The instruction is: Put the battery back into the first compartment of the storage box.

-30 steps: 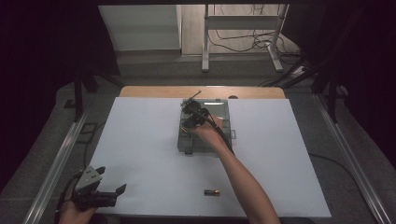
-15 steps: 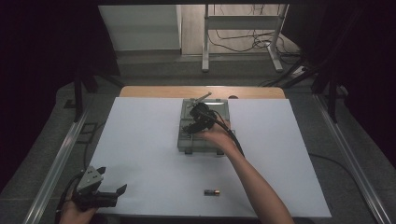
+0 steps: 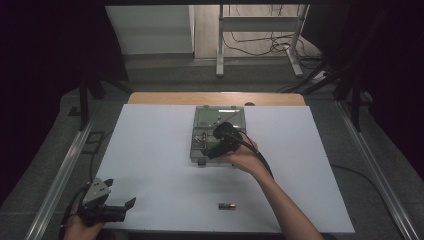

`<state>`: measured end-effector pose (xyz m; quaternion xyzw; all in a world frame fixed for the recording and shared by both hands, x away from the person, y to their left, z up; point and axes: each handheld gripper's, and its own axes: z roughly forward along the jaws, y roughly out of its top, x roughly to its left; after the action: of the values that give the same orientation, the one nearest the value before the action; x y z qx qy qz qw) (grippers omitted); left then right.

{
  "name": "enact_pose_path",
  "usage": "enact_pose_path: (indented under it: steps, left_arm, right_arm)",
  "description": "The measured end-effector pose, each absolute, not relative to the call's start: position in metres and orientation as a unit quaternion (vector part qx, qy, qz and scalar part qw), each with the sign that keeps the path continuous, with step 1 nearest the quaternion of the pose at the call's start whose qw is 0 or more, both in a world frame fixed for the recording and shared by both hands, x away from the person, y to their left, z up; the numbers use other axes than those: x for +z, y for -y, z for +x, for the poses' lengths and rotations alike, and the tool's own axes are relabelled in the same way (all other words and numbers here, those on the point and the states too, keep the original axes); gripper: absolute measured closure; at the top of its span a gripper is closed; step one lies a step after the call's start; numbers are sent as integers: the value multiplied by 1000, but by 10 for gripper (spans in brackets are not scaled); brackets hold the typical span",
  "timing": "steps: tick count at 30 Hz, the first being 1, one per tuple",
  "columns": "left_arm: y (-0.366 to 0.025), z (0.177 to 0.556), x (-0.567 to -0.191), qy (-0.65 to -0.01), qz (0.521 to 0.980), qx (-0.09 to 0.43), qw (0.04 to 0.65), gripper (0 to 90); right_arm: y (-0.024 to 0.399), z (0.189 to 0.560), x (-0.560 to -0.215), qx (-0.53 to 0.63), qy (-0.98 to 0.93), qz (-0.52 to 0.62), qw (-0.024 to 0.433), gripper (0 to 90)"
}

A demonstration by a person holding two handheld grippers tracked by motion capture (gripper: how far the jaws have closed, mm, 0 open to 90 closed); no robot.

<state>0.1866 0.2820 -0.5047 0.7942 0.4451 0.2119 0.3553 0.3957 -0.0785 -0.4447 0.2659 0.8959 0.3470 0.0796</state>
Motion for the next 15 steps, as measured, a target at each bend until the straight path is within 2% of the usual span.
enact_pose_path:
  steps: [10,15]
  left_arm:
    - [-282,187,-505,-445,795,213,354,23]
    - [-282,186,-505,-444,795,213,355,23]
  right_arm:
    - [97,367,-445,349,-895,261,94,11]
    - [101,359,-448,344,-898,256,100,0]
